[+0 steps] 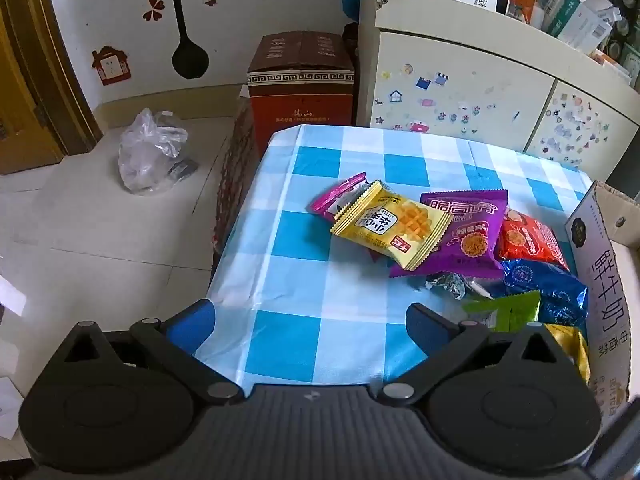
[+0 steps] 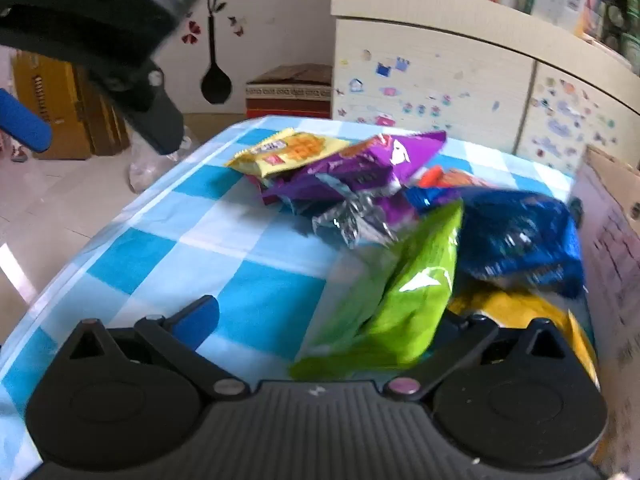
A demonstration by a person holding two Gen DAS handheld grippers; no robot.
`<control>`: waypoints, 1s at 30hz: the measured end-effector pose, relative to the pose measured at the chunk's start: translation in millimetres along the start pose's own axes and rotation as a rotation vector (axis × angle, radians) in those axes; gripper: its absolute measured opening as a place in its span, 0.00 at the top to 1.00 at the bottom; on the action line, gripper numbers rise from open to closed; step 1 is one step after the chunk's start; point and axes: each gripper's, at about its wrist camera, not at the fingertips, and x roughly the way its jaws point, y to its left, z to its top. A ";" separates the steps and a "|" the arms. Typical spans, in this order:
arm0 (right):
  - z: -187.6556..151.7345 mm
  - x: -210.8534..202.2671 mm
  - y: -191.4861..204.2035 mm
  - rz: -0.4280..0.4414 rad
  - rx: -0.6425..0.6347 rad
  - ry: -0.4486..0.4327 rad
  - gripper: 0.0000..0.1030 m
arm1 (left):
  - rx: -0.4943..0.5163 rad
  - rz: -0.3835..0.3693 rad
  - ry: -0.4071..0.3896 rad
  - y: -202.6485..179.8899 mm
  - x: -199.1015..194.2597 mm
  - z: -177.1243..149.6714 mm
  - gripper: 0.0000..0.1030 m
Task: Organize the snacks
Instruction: 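Move both tools over the snack pile on the table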
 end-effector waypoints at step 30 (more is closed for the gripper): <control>-6.8 -42.3 -26.0 -0.191 0.200 0.074 0.00 | 0.007 -0.012 0.009 -1.7 1.1 -3.5 0.00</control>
